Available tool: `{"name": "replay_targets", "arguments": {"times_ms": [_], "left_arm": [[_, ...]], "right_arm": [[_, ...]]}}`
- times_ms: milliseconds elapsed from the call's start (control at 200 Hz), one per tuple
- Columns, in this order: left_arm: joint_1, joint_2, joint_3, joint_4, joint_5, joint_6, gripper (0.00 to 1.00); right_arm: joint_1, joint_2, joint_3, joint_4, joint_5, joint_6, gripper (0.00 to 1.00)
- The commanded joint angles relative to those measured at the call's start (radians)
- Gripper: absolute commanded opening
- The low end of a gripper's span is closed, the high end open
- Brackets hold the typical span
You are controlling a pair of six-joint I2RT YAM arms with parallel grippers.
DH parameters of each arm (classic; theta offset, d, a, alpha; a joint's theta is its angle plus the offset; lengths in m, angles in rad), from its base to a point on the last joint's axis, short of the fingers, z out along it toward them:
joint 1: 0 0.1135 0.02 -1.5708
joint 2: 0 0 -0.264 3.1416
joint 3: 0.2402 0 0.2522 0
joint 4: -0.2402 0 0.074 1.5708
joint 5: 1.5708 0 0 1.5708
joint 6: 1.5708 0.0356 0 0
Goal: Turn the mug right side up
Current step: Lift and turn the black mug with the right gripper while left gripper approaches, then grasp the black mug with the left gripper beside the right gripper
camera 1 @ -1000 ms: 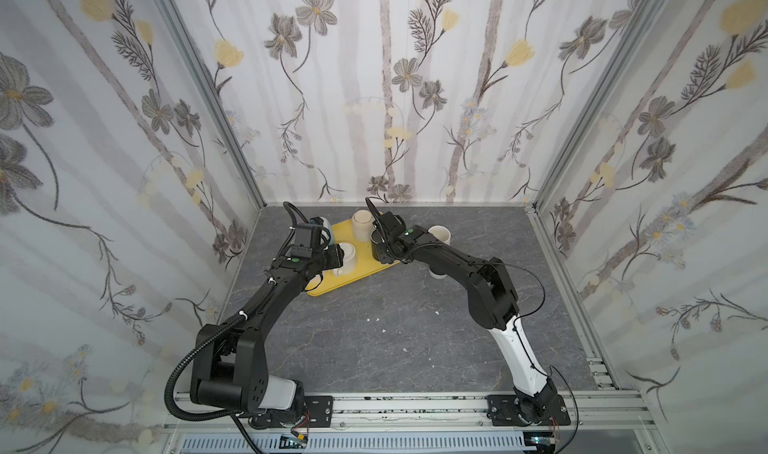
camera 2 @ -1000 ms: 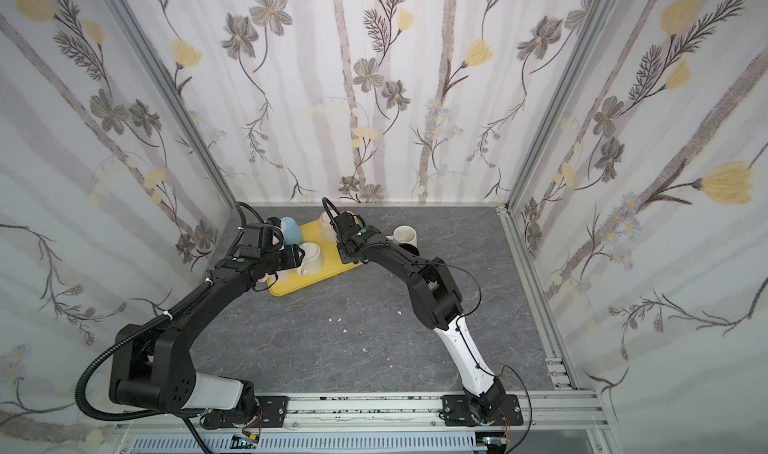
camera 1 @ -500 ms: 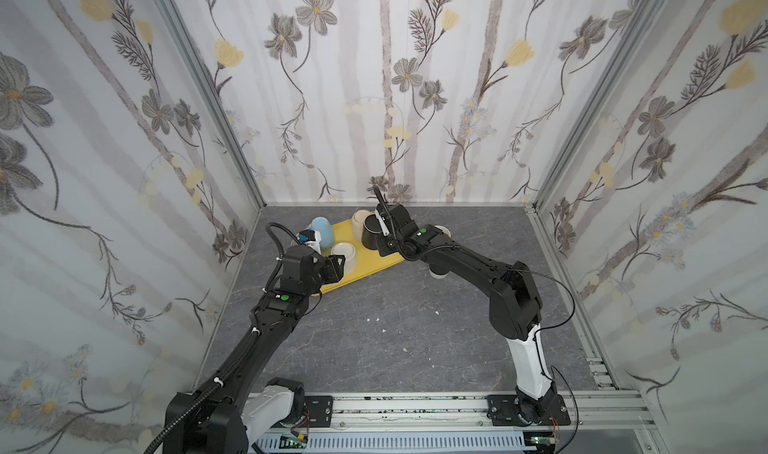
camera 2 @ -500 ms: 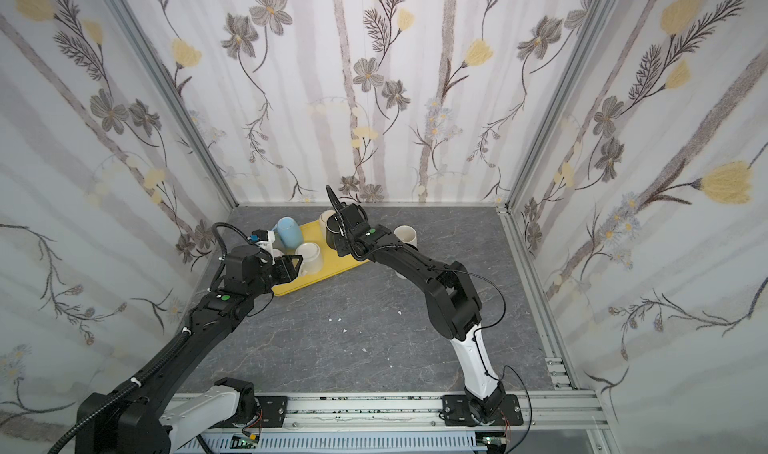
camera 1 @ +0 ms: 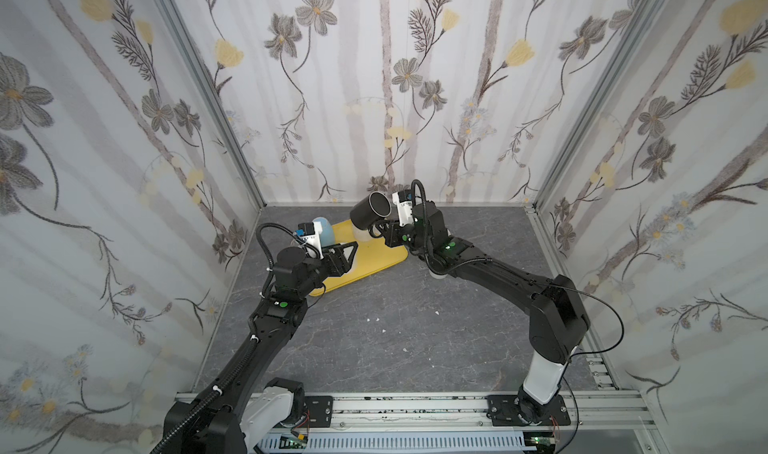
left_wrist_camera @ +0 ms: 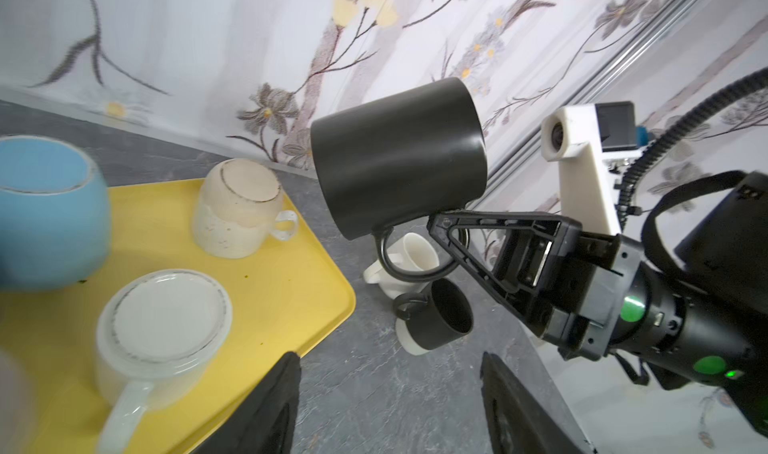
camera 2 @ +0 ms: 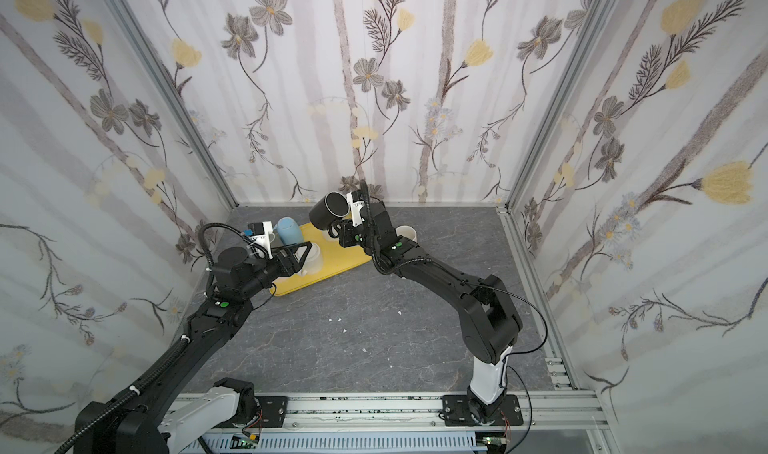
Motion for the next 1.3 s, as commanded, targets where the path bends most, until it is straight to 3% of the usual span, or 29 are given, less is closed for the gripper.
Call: {"name": "replay_targets", "arguments": {"times_ms": [0,205,550,769,1124,1199,1299], "left_arm": [[0.007,0.011,-0.012,0.243,0.100,-0.121,0.68],[0.034,0.047,-0.019,0.415,0.156,-0.276,0.67],[0.063,0.131,-0.021,0.674,0.222,-0.487,0.64],[0.065,0.172,-0.004,0.830,0.258,-0.559,0.57],[0.061,0.209,0.019,0.939,0.296,-0.636,0.46],[0.055,0.208,0.021,0.939,0.305,-0.632,0.39],[0.041,0.206,0.029,0.910,0.335,-0.591,0.10]], "right_arm": [[-0.004,-0.041,-0.046,0.329,-0.115,0.116,0.00],[-0.005,-0.063,-0.109,0.527,-0.195,0.232,0.00],[-0.003,-0.058,-0.123,0.685,-0.309,0.302,0.00],[0.005,-0.052,-0.128,0.746,-0.367,0.320,0.00],[0.012,-0.034,-0.131,0.814,-0.397,0.360,0.00],[0.012,-0.034,-0.132,0.810,-0.397,0.360,0.00],[0.012,-0.035,-0.133,0.787,-0.392,0.354,0.00]]}}
